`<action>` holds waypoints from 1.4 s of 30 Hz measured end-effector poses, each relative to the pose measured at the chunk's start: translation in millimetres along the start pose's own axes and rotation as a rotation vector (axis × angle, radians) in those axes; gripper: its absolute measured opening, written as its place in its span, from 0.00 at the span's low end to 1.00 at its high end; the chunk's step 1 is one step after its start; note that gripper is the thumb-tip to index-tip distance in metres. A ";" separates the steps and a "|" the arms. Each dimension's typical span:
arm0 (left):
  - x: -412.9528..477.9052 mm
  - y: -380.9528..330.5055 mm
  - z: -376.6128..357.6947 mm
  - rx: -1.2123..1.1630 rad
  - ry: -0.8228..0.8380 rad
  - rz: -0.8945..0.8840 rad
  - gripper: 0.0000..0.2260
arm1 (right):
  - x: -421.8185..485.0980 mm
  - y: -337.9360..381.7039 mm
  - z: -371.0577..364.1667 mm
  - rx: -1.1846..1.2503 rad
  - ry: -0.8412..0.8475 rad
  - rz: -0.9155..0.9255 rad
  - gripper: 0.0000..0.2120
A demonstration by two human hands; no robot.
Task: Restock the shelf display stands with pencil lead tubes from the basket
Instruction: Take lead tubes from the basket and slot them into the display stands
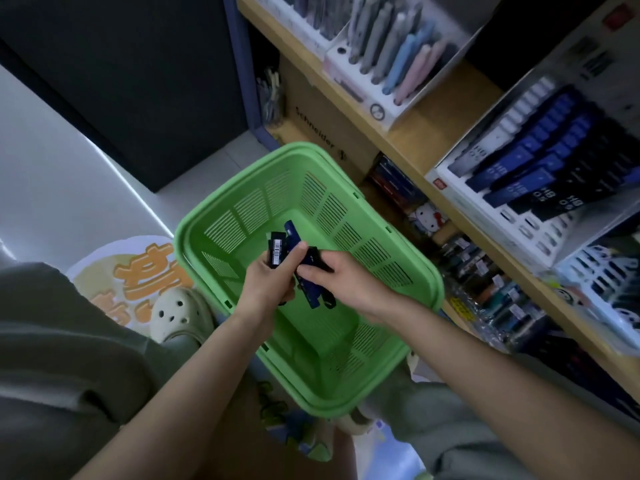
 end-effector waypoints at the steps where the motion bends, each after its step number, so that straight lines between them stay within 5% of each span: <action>1: -3.5 -6.3 -4.0 -0.007 -0.004 -0.020 0.12 | -7.4 1.2 3.3 0.016 -0.008 0.003 0.12; 6: -21.4 -42.2 -21.4 -0.126 -0.071 -0.114 0.10 | -46.6 7.8 24.7 0.132 -0.093 0.059 0.13; 11: -42.0 -73.6 -52.7 -0.130 0.059 -0.187 0.13 | -95.5 7.9 52.8 0.238 -0.177 0.060 0.12; 17: -76.8 -110.0 -101.3 -0.097 0.244 -0.261 0.13 | -143.6 -2.4 95.9 0.050 -0.396 0.032 0.08; 21: -101.1 -132.1 -134.8 -0.016 0.364 -0.323 0.13 | -198.6 24.5 119.2 -0.089 -0.506 0.176 0.05; 26: -137.7 -158.7 -176.7 -0.005 0.544 -0.407 0.13 | -283.6 56.6 159.2 -0.204 -0.863 0.330 0.06; 34: -152.0 -195.1 -195.6 0.077 0.579 -0.447 0.20 | -375.2 116.2 180.7 -0.231 -1.138 0.536 0.06; 37: -150.0 -210.2 -195.5 0.055 0.571 -0.464 0.14 | -393.6 151.8 191.1 -0.215 -1.234 0.668 0.05; 42: -147.0 -234.6 -190.1 0.004 0.559 -0.517 0.11 | -373.4 204.3 210.5 -0.427 -1.356 0.607 0.11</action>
Point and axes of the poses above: each hand's wrist, its own x-axis towards the middle knuckle, its own z-axis out of the back of the hand, y = z × x, the point moved 9 cm from there along x, towards the middle knuckle, and after that the axes turned 12 degrees about -z, right-handed, at the moved point
